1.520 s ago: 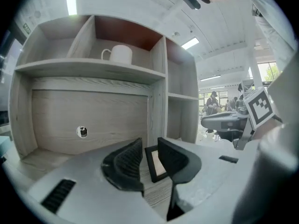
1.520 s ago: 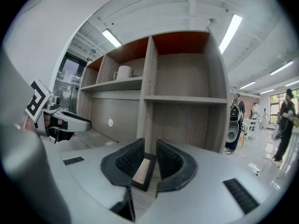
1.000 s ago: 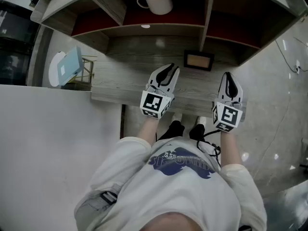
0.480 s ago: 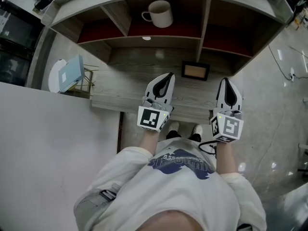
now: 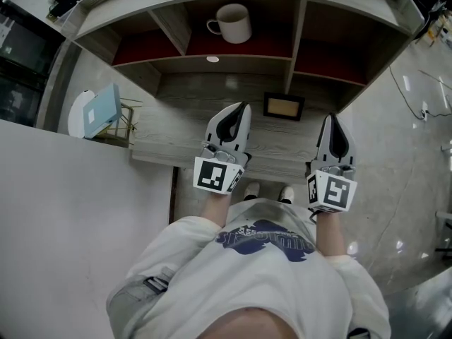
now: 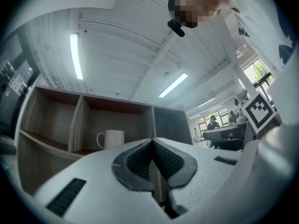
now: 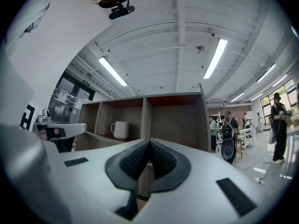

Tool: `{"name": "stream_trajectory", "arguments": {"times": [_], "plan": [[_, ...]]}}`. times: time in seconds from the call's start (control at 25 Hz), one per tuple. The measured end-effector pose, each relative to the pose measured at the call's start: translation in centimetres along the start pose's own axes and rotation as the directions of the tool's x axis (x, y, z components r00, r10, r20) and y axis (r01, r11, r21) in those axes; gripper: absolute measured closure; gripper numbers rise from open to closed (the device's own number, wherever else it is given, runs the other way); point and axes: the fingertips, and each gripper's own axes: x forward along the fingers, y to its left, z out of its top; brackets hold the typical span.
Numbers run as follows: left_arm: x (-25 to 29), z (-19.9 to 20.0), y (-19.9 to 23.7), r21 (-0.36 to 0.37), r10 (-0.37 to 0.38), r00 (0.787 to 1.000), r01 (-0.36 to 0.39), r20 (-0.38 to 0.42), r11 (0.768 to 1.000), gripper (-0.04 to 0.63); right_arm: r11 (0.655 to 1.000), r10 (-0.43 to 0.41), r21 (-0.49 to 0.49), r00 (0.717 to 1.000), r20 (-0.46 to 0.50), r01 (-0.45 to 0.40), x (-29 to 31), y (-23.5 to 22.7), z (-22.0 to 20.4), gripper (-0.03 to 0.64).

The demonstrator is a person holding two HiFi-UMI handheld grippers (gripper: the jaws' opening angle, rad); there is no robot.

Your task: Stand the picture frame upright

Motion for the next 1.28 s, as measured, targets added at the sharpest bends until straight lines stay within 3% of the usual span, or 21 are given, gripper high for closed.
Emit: {"name": "stream_trajectory", "arguments": {"times": [0.48, 1.28], "plan": [[-0.3, -0.1, 0.4, -0.001, -0.007, 1.0, 0.007, -0.004, 1.0, 0.589, 0.999, 0.004, -0.044, 1.0, 0.027, -0.003, -0.1, 0.7, 1.0, 0.62], [-0.3, -1.5, 0.7, -0.024, 0.001, 1.0, -0.002, -0.031, 1.0, 0.589, 0.997, 0.005, -0.076, 1.0, -0.026, -0.007, 0.6, 1.0, -0.8, 0.62]]}}
